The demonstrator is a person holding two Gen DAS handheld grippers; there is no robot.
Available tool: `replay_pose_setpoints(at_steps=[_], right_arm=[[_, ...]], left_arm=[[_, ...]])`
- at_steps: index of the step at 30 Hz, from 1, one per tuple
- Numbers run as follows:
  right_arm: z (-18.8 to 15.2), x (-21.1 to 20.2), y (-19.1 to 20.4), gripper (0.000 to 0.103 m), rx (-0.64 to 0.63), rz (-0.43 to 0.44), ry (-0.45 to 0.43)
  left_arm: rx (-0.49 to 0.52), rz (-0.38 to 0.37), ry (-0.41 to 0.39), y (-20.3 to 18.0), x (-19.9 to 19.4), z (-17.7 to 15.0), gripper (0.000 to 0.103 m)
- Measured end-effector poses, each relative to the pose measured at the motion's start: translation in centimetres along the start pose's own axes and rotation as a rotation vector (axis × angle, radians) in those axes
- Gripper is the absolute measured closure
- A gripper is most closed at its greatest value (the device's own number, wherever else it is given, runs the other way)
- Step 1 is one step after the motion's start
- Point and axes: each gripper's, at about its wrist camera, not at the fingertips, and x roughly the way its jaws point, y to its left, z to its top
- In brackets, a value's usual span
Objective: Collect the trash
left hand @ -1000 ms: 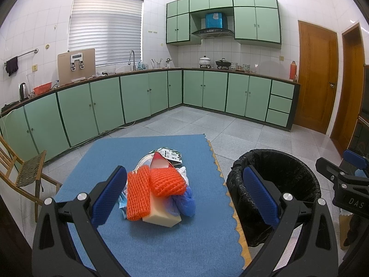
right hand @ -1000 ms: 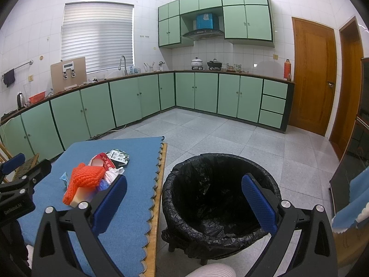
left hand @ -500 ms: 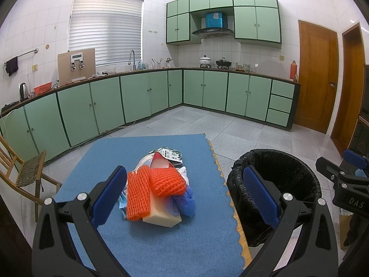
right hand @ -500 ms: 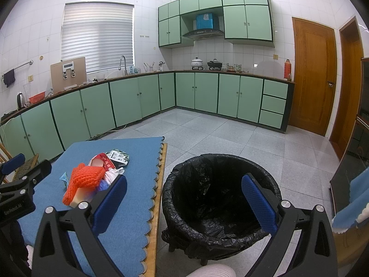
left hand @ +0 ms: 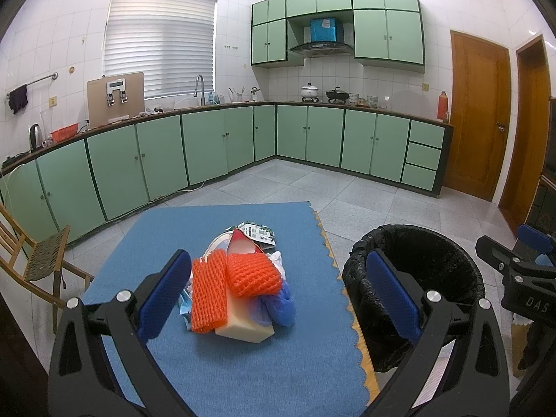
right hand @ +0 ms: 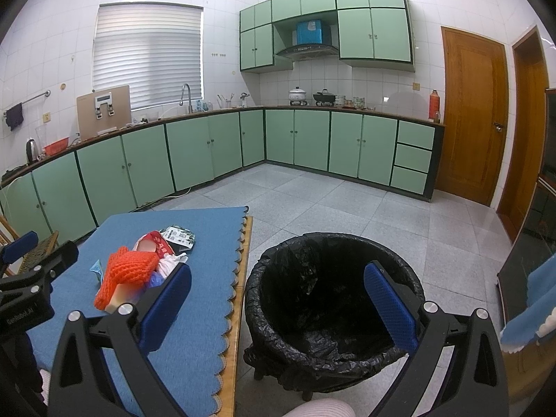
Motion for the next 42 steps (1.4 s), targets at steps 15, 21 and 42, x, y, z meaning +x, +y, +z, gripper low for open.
replay_pose_setpoints(at_steps=[15, 21, 42], right_arm=[[-0.3, 0.1, -0.1, 0.006, -0.001, 0.0, -0.001], [-0.3, 0.2, -0.1, 0.006, 0.0, 0.002, -0.001], [-3.1, 8.6, 8.8, 0.006, -0.075, 0.187, 0.127]], left_arm=[[-0.001, 0.0, 0.002, 0.0, 0.0, 0.0, 0.005], [-0.006, 0.002, 0.006, 0.2, 0.2, 0.0, 0.005], [-0.056, 0.183, 0.079, 11.3, 5.5, -3.6, 0.005]])
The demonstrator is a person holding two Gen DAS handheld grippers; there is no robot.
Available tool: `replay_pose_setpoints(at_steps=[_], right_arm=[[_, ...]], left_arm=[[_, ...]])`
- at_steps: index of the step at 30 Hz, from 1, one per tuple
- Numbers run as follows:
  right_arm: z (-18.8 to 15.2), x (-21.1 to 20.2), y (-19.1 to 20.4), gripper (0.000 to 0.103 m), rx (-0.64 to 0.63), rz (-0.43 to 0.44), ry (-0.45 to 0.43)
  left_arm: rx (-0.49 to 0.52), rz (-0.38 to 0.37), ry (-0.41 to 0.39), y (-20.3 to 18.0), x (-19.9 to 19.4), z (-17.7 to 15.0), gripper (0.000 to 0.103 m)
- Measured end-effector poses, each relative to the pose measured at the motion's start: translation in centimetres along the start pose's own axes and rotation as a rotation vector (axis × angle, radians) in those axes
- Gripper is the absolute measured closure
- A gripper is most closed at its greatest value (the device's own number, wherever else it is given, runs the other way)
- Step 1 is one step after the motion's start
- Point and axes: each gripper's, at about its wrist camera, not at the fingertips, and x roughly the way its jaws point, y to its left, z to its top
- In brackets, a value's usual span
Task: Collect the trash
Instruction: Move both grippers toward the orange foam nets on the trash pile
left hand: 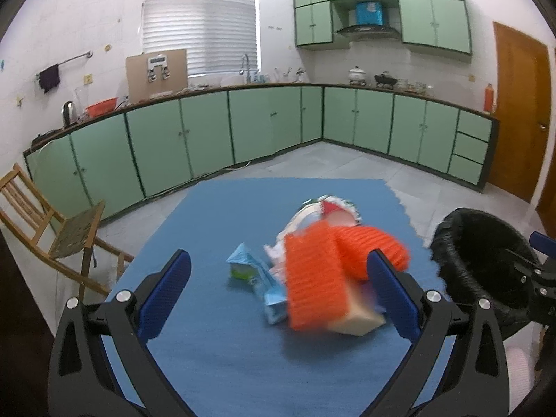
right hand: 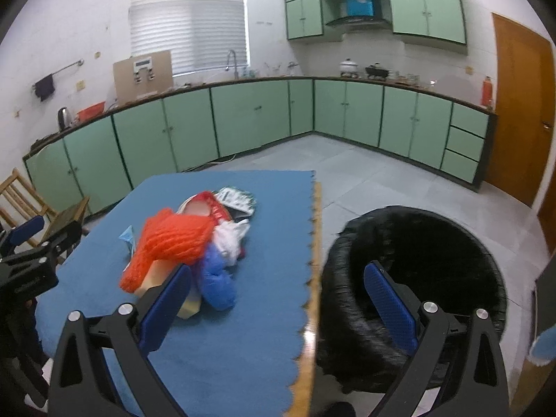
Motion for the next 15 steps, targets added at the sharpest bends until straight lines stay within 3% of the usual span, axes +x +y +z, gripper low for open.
replay_pose_setpoints(at_steps=[9, 15], right_arm=[[0.6, 4.7, 4.2, 0.008, 0.004, 0.095, 0.022], [1.0, 7.1, 6.8, 0.01, -0.035, 0.144, 0.041]], left_arm=[[-0.027, 0.054, 0.023, 2.5, 2.6, -0.4, 0.006], [-0.013, 0.03, 0.056, 2.8, 4.8, 0.0, 0.019]])
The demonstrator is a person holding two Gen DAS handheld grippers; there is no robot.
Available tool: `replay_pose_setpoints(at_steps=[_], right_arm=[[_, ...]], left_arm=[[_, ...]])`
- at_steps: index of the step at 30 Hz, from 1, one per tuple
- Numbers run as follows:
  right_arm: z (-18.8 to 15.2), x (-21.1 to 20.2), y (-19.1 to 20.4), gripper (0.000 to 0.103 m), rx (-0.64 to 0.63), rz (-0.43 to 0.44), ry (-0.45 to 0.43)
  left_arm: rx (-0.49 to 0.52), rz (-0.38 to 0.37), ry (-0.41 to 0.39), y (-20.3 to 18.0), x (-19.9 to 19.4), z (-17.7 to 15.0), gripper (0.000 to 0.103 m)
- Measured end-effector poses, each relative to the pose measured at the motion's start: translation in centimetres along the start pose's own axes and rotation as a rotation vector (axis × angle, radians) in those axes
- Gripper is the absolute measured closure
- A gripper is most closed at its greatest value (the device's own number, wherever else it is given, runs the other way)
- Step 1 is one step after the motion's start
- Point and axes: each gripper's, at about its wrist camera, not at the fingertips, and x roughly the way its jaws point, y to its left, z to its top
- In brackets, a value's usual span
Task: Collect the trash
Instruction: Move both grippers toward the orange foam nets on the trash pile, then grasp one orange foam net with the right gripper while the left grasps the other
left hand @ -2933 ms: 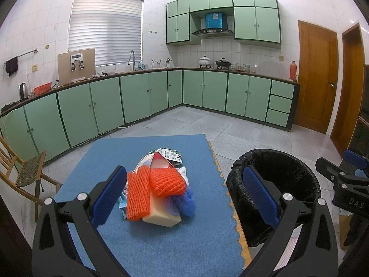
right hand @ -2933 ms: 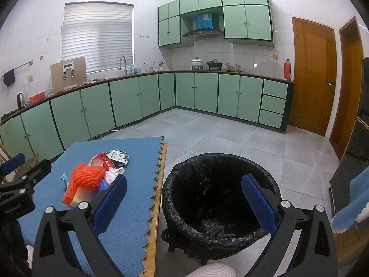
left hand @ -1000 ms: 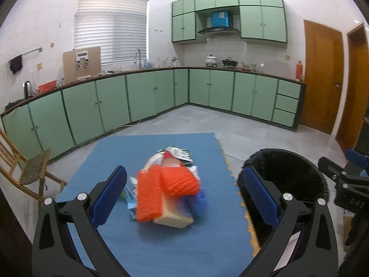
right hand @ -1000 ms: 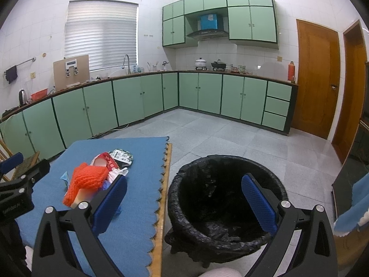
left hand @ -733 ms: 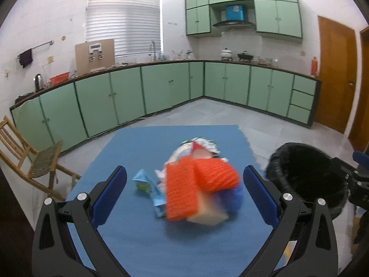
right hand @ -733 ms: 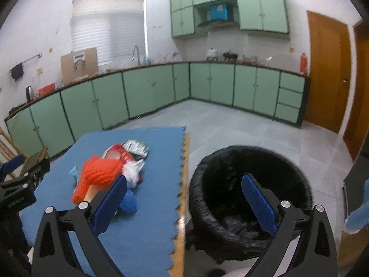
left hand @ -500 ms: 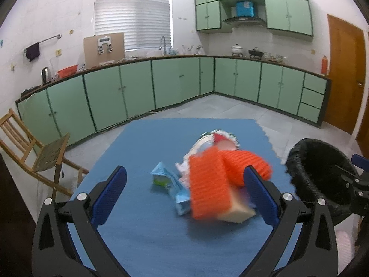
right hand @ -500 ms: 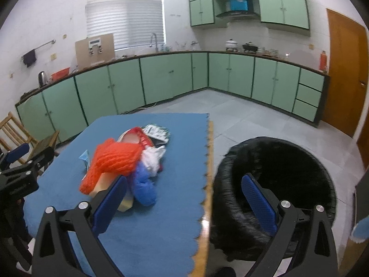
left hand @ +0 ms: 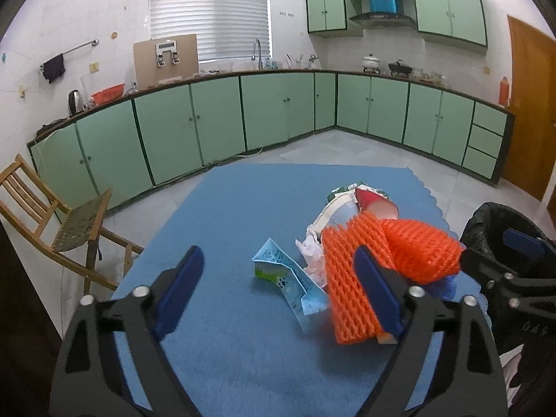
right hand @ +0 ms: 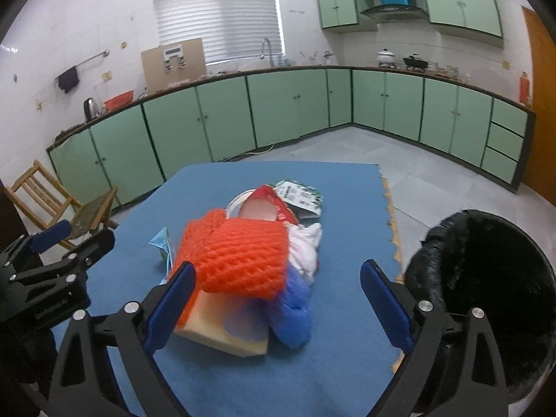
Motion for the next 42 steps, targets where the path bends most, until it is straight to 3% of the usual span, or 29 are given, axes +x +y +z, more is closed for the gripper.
replay_pose_setpoints(at_steps=[7, 9, 13, 17, 25, 38, 42], right_arm=[[0.2, 2.5, 0.5, 0.02, -0.006, 0.032, 0.059], [-0.1, 3.0, 0.4, 0.03, -0.009, 0.053, 0.077], [-0.4, 3.4, 0.7, 0.062, -0.026, 0.127, 0.101], [-0.3, 2.6, 0.7, 0.082, -0.055, 0.187, 0.071], [0.4, 1.0, -0.9, 0.086, -0.029, 0.21, 0.017], [0.1, 0.7, -3.3, 0.086, 0.019, 0.179, 0.016], [0.0, 0.8, -3.4, 0.086, 0.026, 0.183, 0.019]], left_arm=[[-0.008, 0.007, 0.026, 0.9, 1.5, 0.1, 0.019], [-0.009, 0.002, 0.033, 0.8, 1.8, 0.1, 0.018], [0.001, -0.019, 0.046, 0.0, 2.1, -0.1, 0.017], [0.004, -0.039, 0.057, -0.7, 2.3, -0.2, 0.015], [0.027, -0.082, 0.059, -2.5, 2.1, -0.1, 0.014], [0.094, -0.112, 0.132, -6.4, 4.3, -2.2, 0.014], [0.107, -0.101, 0.154, -6.4, 4.9, -2.6, 0.041]])
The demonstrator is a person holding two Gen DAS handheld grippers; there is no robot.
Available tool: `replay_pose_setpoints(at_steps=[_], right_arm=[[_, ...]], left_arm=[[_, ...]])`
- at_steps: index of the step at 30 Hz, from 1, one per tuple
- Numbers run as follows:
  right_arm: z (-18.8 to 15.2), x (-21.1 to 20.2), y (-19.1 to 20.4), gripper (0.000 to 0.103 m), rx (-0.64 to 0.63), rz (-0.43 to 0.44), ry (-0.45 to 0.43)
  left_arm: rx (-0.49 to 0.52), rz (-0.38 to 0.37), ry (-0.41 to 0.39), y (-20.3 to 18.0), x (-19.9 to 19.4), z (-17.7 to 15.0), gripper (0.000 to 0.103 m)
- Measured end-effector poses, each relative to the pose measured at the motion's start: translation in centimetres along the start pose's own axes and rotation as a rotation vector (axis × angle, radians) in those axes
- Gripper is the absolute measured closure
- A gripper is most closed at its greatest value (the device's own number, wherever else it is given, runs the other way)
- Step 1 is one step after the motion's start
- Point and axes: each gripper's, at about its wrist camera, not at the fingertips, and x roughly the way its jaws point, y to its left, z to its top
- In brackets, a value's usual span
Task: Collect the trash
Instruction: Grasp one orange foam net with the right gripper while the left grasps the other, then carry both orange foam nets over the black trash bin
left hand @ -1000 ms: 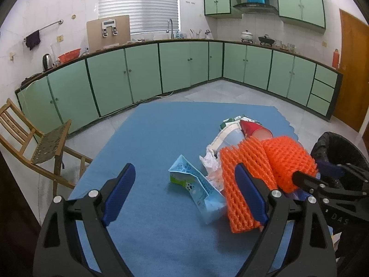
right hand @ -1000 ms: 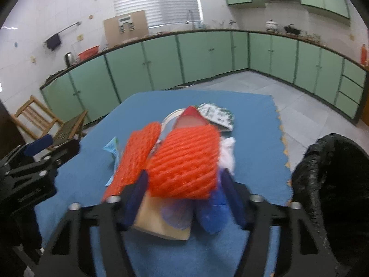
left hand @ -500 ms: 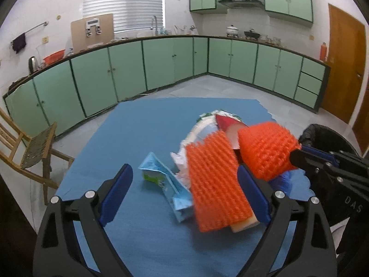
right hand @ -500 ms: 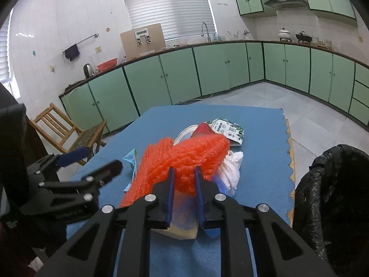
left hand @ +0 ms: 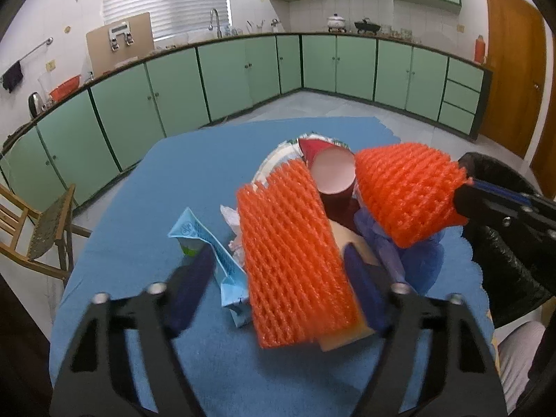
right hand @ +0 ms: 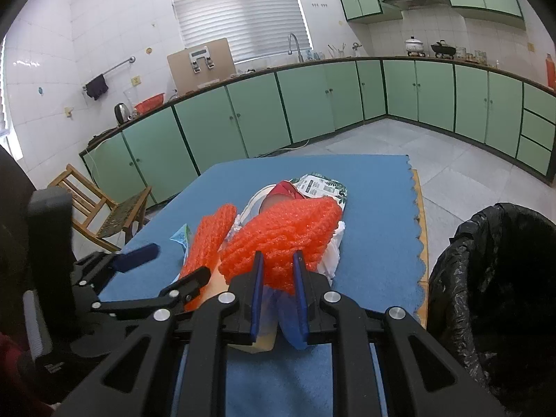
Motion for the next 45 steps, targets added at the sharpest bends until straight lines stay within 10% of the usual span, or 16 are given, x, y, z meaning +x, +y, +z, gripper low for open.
replay_pose_setpoints(at_steps=[7, 27, 45], right_arm=[[0.1, -0.1, 0.1, 0.086, -0.003, 0.005, -0.003], [4.0, -6.8, -1.0, 0.086, 0.007, -0.033, -0.175], [-0.2, -14.7, -15.0, 0.086, 0.169, -0.367, -0.188]], left_arm=[[-0.066, -0.072, 0.024, 1.5, 0.3, 0.0, 0.091], [-0.057, -0.205, -0.169, -1.0, -6.9, 5.3, 0.094], [0.114, -0.51, -0.135, -19.5, -3.3, 7.6, 0.094]])
